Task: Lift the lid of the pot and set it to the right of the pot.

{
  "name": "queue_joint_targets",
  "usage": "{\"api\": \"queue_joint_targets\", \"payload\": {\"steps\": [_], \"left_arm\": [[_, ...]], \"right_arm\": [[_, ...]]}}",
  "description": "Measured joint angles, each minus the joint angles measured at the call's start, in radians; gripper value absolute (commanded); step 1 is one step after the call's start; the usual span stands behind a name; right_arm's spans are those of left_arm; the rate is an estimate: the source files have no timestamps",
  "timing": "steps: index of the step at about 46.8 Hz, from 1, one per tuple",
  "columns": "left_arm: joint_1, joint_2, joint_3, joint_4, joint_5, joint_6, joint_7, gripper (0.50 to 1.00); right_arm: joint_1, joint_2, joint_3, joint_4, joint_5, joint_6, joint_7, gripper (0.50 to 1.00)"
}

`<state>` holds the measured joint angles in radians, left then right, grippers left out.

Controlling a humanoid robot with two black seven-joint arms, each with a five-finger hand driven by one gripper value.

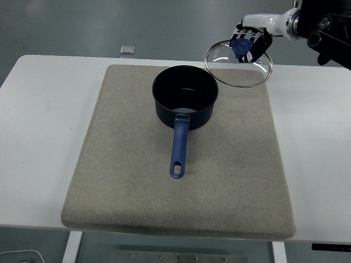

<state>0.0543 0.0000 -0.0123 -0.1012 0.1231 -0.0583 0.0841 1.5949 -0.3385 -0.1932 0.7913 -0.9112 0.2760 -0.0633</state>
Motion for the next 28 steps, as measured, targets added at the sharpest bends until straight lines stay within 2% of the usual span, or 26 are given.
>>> {"api": "queue_joint_targets", "payload": {"steps": [19,28], "left_arm": [[-0.001,0.0,0.0,0.0,0.0,0.0,0.0,1.0],[0.0,0.0,0.0,0.0,0.0,0.0,0.0,1.0]], "right_arm": [[-0.08,-0.047,-0.006,0.0,-0.001,-0.016,0.018,0.5],[-0.134,-0.054,-0.006,-0.003,-0.001,-0.042,0.03,0.5]]}}
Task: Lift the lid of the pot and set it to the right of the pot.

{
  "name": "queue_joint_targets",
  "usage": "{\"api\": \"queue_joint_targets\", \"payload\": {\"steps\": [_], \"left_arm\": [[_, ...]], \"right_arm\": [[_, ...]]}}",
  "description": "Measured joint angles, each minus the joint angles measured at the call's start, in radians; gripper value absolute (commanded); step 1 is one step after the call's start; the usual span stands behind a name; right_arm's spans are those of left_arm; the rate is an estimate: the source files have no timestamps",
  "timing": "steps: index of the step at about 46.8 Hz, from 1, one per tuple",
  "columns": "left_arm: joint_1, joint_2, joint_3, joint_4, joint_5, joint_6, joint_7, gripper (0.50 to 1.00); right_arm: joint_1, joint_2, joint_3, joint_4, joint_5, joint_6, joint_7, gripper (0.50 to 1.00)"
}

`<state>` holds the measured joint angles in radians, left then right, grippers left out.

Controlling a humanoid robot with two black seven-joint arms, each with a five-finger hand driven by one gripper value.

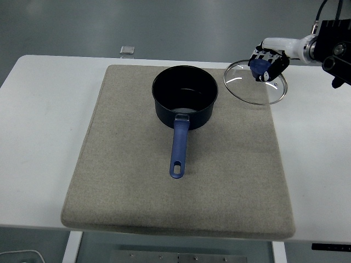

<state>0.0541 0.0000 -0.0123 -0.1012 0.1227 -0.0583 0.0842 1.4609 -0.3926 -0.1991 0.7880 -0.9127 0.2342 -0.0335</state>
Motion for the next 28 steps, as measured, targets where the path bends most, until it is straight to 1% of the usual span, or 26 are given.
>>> {"api": "queue_joint_targets", "payload": {"steps": [5,6,13,17,18,19,20,22,24,28], "left_arm": [[0.0,0.0,0.0,0.0,0.0,0.0,0.0,1.0],[0.0,0.0,0.0,0.0,0.0,0.0,0.0,1.0],[0.0,0.0,0.0,0.0,0.0,0.0,-0.001,1.0],[-0.001,0.0,0.0,0.0,0.0,0.0,-0.001,1.0],[-0.001,0.0,0.0,0.0,0.0,0.0,-0.001,1.0],[0.0,0.0,0.0,0.0,0.0,0.0,-0.001,1.0],[0.0,0.0,0.0,0.0,0.0,0.0,-0.001,1.0],[0.0,0.0,0.0,0.0,0.0,0.0,-0.001,1.0],[0.0,0.0,0.0,0.0,0.0,0.0,0.0,1.0],[0.0,0.0,0.0,0.0,0.0,0.0,0.0,1.0]], "right_arm": [[-0.026,0.003,-0.001,0.0,0.0,-0.018,0.001,0.5],[-0.029,0.005,-0.001,0.0,0.0,-0.021,0.001,0.508],[-0.057,0.017,-0.002,0.002,0.0,-0.049,0.002,0.645],[-0.073,0.02,-0.003,0.003,0.003,-0.059,0.002,0.776],[-0.077,0.02,-0.003,0.003,0.004,-0.06,0.001,0.817],[-0.079,0.02,-0.003,0.003,0.004,-0.06,0.001,0.844],[-0.082,0.02,-0.003,0.003,0.004,-0.06,0.001,0.858],[-0.086,0.02,-0.002,0.003,0.004,-0.061,0.002,0.864],[-0.089,0.02,-0.002,0.003,0.006,-0.061,0.002,0.895],[-0.089,0.02,0.001,0.003,0.013,-0.058,0.002,0.901]]}}
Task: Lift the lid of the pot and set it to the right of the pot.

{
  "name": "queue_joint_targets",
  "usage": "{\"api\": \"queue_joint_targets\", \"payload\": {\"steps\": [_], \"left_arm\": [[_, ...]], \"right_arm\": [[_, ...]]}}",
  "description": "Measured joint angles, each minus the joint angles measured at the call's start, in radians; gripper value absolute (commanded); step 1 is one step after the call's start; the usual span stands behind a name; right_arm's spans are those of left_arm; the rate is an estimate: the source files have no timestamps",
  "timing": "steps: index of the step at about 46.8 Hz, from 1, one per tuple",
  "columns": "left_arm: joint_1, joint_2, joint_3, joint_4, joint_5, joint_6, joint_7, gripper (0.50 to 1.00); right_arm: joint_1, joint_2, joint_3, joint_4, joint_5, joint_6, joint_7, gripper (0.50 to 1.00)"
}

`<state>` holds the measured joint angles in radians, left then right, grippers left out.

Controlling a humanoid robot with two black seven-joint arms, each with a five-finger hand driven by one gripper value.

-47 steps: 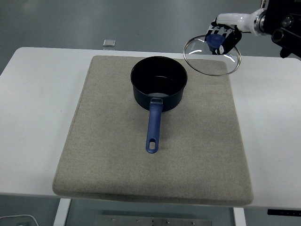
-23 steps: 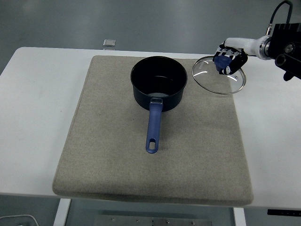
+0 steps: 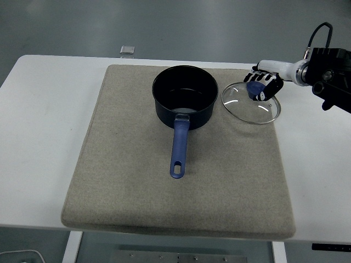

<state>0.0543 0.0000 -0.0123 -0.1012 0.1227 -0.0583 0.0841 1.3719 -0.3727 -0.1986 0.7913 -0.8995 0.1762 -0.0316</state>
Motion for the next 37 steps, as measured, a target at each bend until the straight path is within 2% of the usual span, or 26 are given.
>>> {"api": "queue_joint_targets", "payload": {"steps": [11,17,23,37], "left_arm": [[0.0,0.0,0.0,0.0,0.0,0.0,0.0,1.0],[-0.001,0.0,0.0,0.0,0.0,0.0,0.0,1.0],[-0.001,0.0,0.0,0.0,0.0,0.0,0.0,1.0],[0.0,0.0,0.0,0.0,0.0,0.0,0.0,1.0]], "right_arm": [[0.011,-0.007,0.035,0.0,0.018,0.015,-0.001,0.903],[0.014,-0.013,0.124,0.0,0.086,0.065,-0.006,0.903],[0.005,-0.018,0.201,-0.001,0.232,0.106,-0.011,0.903],[-0.03,-0.001,0.259,-0.027,0.721,0.097,-0.012,0.903]]}}
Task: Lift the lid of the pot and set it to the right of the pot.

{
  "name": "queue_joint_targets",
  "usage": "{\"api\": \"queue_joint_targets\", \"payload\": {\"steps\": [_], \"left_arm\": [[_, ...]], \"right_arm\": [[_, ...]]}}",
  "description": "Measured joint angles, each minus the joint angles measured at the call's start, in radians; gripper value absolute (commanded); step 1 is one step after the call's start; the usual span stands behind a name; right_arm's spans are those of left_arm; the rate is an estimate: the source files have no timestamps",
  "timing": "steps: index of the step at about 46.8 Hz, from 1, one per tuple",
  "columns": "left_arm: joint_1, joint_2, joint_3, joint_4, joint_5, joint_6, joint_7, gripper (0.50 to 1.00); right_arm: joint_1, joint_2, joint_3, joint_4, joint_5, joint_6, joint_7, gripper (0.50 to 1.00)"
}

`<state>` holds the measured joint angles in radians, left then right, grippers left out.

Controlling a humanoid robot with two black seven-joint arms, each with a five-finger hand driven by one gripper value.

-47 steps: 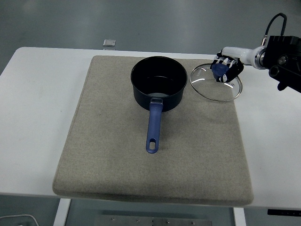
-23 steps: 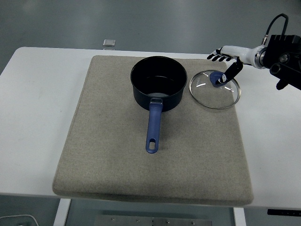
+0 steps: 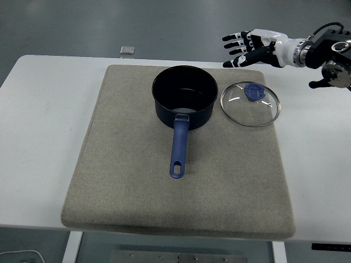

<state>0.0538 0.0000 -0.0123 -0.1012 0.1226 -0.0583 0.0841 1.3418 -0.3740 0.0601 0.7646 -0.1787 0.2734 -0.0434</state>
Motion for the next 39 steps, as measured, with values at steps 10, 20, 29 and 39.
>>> {"api": "queue_joint_targets", "payload": {"steps": [10,20,29,39], "left_arm": [[0.0,0.0,0.0,0.0,0.0,0.0,0.0,1.0],[0.0,0.0,0.0,0.0,0.0,0.0,0.0,1.0],[0.0,0.0,0.0,0.0,0.0,0.0,0.0,1.0],[0.001,0.0,0.0,0.0,0.0,0.0,0.0,1.0]], "right_arm": [[-0.056,0.02,0.087,-0.006,0.266,-0.003,-0.001,0.903],[-0.133,0.046,0.192,-0.007,0.433,-0.002,0.0,0.903],[-0.169,0.08,0.237,-0.023,0.482,-0.002,0.012,0.903],[-0.181,0.084,0.237,-0.033,0.471,0.008,0.013,0.903]]}}
